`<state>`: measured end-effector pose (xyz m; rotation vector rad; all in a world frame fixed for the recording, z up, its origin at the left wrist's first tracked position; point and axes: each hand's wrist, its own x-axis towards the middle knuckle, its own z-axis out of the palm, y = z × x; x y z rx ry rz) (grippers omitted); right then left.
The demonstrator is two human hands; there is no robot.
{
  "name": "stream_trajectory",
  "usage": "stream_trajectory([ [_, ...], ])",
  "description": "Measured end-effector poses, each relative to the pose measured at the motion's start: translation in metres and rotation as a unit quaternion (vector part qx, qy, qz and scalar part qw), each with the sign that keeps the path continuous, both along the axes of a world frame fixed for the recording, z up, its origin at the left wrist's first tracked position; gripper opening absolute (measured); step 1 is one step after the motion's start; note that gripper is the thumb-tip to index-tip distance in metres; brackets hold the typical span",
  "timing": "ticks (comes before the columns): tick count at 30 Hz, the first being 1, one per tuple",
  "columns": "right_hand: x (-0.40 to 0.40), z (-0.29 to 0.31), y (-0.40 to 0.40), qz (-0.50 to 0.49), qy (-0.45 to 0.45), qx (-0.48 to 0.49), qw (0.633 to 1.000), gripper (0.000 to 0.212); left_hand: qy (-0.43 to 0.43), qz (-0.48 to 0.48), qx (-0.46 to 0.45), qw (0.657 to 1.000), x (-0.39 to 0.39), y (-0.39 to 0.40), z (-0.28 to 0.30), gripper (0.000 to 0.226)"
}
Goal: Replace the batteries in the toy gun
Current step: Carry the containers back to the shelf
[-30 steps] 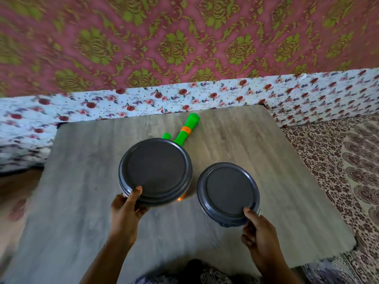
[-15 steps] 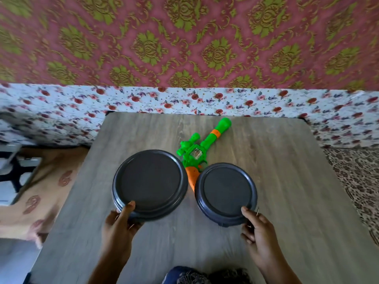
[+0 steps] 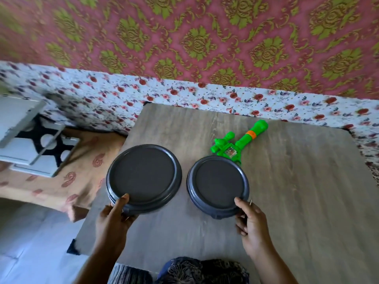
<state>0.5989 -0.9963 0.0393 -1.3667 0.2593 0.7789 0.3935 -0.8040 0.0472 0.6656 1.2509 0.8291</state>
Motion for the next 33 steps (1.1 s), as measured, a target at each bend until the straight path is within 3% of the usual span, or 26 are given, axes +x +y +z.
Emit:
stream_trajectory([
  [7, -0.057, 0.006, 0.074, -0.001, -0.012, 0.053, 0.999, 0.026, -0.073, -0.03, 0.044, 0.996, -0.086, 0.078, -0.005, 0.01],
  [9, -0.09, 0.008, 0.107, 0.008, -0.004, 0.073, 0.997, 0.025, -0.061, -0.034, 0.051, 0.996, -0.125, 0.103, -0.008, 0.006],
  [12, -0.143, 0.011, 0.153, 0.025, 0.01, 0.073, 0.997, 0.029, -0.019, -0.018, 0.057, 0.998, -0.18, 0.135, -0.008, 0.019],
  [19, -0.254, 0.01, 0.249, 0.081, 0.024, 0.054, 0.995, 0.027, -0.015, 0.012, 0.033, 0.999, -0.304, 0.19, -0.004, 0.007],
  [28, -0.32, 0.011, 0.355, 0.147, 0.039, -0.001, 0.988, 0.027, -0.021, 0.11, 0.01, 0.994, -0.376, 0.26, -0.008, 0.01],
  [33, -0.328, -0.008, 0.419, 0.142, 0.066, -0.009, 0.988, 0.018, -0.014, 0.111, 0.022, 0.994, -0.388, 0.329, -0.013, 0.013],
])
